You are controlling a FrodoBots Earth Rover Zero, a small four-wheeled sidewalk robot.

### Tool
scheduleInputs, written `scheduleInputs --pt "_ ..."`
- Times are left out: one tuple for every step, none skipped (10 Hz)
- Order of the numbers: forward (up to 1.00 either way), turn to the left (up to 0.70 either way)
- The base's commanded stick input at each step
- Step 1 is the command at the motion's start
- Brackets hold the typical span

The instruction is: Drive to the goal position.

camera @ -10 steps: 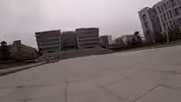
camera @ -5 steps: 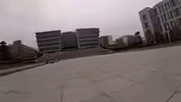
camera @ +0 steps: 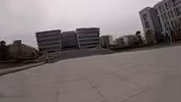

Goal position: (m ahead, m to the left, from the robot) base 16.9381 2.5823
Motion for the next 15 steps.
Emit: scheduleInputs --pt "0.7 0.0" --pt "0.7 0.0" --pt "0.7 0.0" --pt "0.7 0.0" --pt "0.7 0.0" --pt "0.7 0.0" --pt "0.7 0.0" --pt "0.7 0.0" --pt "0.7 0.0" --pt "0.7 0.0" --pt "0.7 0.0" --pt "0.7 0.0" --pt "0.7 0.0" --pt "0.7 0.0" --pt "0.7 0.0"
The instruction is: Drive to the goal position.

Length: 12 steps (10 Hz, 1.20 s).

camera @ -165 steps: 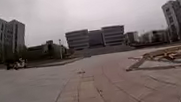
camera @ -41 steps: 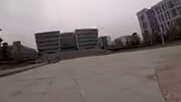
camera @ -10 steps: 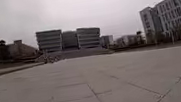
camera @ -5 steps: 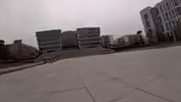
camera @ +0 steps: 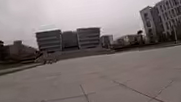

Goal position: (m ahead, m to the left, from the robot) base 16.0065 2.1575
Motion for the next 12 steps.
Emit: scheduleInputs --pt "0.7 0.0" --pt "0.7 0.0" --pt "0.7 0.0" --pt "0.7 0.0" --pt "0.7 0.0" --pt "0.7 0.0" --pt "0.7 0.0" --pt "0.7 0.0" --pt "0.7 0.0" --pt "0.7 0.0" --pt "0.7 0.0" --pt "0.7 0.0"
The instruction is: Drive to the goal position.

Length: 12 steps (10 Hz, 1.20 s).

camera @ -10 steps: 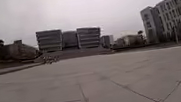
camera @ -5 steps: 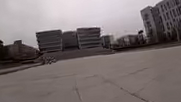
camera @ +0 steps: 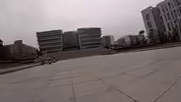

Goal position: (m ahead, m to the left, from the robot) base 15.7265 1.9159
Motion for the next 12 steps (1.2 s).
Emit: scheduleInputs --pt "0.7 0.0" --pt "0.7 0.0" --pt "0.7 0.0" --pt "0.7 0.0" --pt "0.7 0.0" --pt "0.7 0.0" --pt "0.7 0.0" --pt "0.7 0.0" --pt "0.7 0.0" --pt "0.7 0.0" --pt "0.7 0.0" --pt "0.7 0.0"
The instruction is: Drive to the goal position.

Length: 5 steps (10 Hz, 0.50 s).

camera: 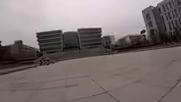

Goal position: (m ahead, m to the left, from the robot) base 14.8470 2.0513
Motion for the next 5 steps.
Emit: scheduleInputs --pt "0.7 0.0" --pt "0.7 0.0" --pt "0.7 0.0" --pt "0.7 0.0" --pt "0.7 0.0"
